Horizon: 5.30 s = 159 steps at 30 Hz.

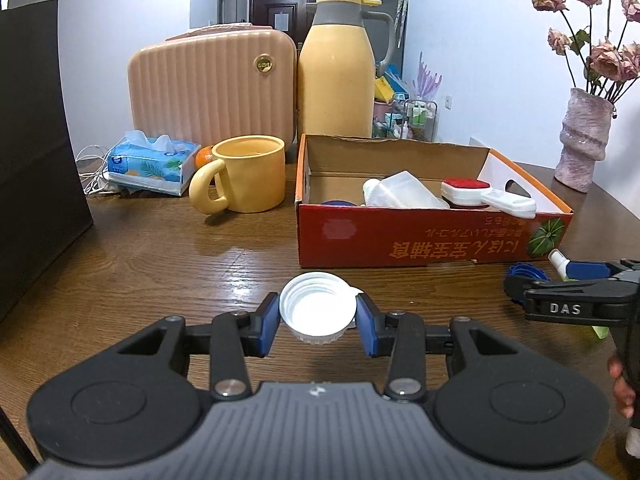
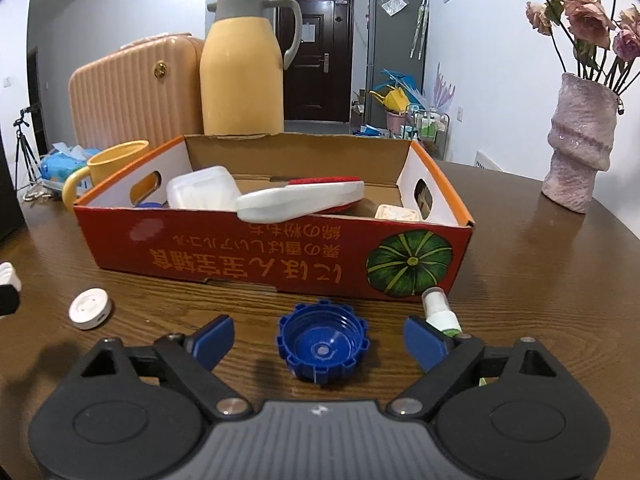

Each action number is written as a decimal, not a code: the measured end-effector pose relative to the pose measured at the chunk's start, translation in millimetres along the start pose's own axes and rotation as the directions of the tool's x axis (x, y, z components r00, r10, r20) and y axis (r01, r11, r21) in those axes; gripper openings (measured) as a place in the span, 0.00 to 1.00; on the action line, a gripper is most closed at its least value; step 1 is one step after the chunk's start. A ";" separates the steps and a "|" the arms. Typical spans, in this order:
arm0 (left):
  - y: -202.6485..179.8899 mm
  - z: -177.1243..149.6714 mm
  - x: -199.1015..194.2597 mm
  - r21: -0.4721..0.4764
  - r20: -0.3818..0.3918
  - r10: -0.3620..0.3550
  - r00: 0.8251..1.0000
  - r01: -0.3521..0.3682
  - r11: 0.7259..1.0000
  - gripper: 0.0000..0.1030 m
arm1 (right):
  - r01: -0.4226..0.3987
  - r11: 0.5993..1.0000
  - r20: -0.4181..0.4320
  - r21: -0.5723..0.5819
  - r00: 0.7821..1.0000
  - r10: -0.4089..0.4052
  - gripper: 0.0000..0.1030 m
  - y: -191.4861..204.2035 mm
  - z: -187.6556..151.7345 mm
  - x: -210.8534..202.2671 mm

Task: Organize rigid objects
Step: 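Grasp the blue screw cap with the right tool while the left tool holds the white cap, then carry the blue cap and white cap over the cardboard box with both tools, then open both tools to drop the blue cap and white cap into the box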

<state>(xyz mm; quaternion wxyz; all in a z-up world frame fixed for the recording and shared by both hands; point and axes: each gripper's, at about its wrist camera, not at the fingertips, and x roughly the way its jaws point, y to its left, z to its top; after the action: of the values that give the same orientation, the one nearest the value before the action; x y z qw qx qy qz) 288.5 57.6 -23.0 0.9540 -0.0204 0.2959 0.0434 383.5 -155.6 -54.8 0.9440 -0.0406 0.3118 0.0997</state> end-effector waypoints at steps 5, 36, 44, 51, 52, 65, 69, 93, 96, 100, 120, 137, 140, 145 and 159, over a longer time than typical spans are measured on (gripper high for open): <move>0.4 0.2 2.7 -0.001 -0.004 0.003 1.000 -0.003 1.000 0.39 | 0.019 1.000 -0.013 0.001 1.000 -0.019 0.78 1.7 0.5 11.2; -6.4 5.0 -6.3 0.006 0.022 -0.010 1.000 0.010 1.000 0.39 | -0.048 0.998 0.126 -0.033 0.991 0.052 0.50 -6.1 -4.7 -64.3; -15.2 13.8 -13.6 0.019 0.048 -0.019 0.999 0.018 1.000 0.39 | -0.052 0.998 0.192 -0.041 0.980 0.059 0.50 -8.5 9.1 -84.2; -24.6 24.3 -19.2 0.030 0.076 -0.030 0.997 0.028 0.999 0.39 | -0.057 0.998 0.225 -0.041 0.972 0.065 0.50 -7.9 21.6 -89.5; -26.2 26.3 -20.1 0.031 0.081 -0.032 0.996 0.030 0.999 0.39 | -0.058 0.998 0.230 -0.040 0.971 0.066 0.50 -8.1 23.0 -89.9; -47.9 48.9 -17.7 0.044 0.122 -0.066 0.990 0.062 0.997 0.39 | -0.055 0.998 0.277 -0.028 0.959 0.060 0.50 -10.6 45.4 -86.1; -52.0 57.2 -12.9 0.036 0.130 -0.069 0.989 0.065 0.997 0.39 | -0.056 0.998 0.286 -0.021 0.956 0.060 0.50 -11.5 51.1 -82.0; -58.4 92.5 43.7 -0.020 0.146 -0.026 0.989 0.030 0.999 0.39 | -0.056 0.998 0.303 0.008 0.952 0.050 0.50 -14.2 79.3 -29.9; -59.1 94.8 50.8 -0.020 0.141 -0.022 0.990 0.025 0.999 0.39 | -0.056 0.998 0.302 0.013 0.952 0.049 0.50 -15.7 83.4 -24.0; -60.2 98.7 59.4 -0.020 0.137 -0.018 0.990 0.021 1.000 0.39 | -0.057 0.998 0.302 0.022 0.952 0.048 0.50 -18.8 88.9 -16.8; -63.7 115.8 101.9 -0.022 0.119 0.000 0.993 0.002 1.000 0.39 | -0.037 0.998 0.263 0.042 0.965 0.024 0.50 -27.2 104.0 26.1; -65.2 127.1 134.6 -0.007 0.100 0.020 0.995 -0.020 1.000 0.39 | -0.019 0.999 0.222 0.040 0.975 0.009 0.50 -34.8 114.6 59.2; -64.4 128.4 139.0 -0.005 0.096 0.025 0.995 -0.024 1.000 0.39 | -0.016 0.999 0.216 0.037 0.976 0.008 0.50 -35.3 115.5 63.2; -62.4 129.3 145.9 -0.004 0.086 0.031 0.996 -0.031 1.000 0.39 | -0.016 0.999 0.203 0.032 0.979 0.009 0.50 -36.1 114.9 67.8; -53.7 127.5 147.4 -0.044 0.106 0.085 0.991 -0.081 0.996 1.00 | 0.018 0.996 0.183 0.088 0.983 -0.034 1.00 -48.9 117.3 74.3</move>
<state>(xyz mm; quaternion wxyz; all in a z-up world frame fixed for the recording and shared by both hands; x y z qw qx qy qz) 486.4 22.9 -0.7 0.9654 -0.0248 0.2434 0.0901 520.4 -175.0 -4.3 0.9709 0.0056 0.2267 0.0770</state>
